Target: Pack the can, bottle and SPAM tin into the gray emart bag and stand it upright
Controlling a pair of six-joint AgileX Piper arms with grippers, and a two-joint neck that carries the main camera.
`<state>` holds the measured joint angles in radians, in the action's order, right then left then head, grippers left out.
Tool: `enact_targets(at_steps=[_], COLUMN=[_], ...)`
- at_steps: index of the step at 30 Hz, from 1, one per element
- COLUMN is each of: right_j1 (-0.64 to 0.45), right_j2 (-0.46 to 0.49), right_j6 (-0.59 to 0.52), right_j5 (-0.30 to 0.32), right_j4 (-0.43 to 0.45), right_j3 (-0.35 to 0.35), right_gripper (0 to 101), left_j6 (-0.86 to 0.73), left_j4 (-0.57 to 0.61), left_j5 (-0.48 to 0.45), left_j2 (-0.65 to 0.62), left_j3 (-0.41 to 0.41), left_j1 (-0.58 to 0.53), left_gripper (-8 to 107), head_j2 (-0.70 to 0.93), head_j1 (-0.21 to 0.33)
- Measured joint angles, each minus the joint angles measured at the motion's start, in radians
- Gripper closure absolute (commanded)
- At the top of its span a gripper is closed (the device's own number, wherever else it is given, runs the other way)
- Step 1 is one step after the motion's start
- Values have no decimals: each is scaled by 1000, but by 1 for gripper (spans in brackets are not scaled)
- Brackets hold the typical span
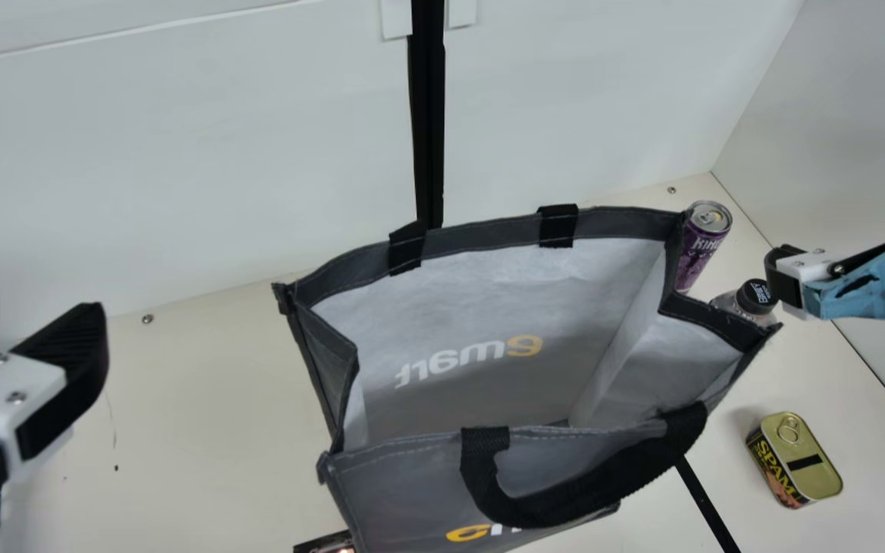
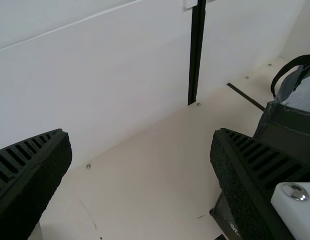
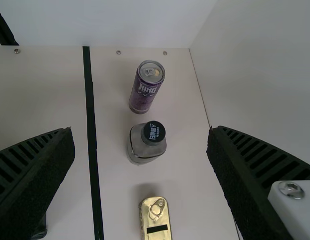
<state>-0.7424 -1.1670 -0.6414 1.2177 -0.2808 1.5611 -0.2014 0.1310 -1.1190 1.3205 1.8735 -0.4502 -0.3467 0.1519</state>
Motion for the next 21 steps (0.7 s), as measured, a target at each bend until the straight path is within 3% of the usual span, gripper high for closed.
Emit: enact_targets(at_steps=[21], right_j1=[0], right_j2=[0], right_j6=[0], right_j5=[0], right_j4=[0], right_j3=[0], right_gripper=[6], left_j6=[26], left_j4=[-25], left_j5=[-22], left_j2=[135], left_j3=[230], left_j1=[-172], left_gripper=[9], head_j2=[-2], head_j1=[0])
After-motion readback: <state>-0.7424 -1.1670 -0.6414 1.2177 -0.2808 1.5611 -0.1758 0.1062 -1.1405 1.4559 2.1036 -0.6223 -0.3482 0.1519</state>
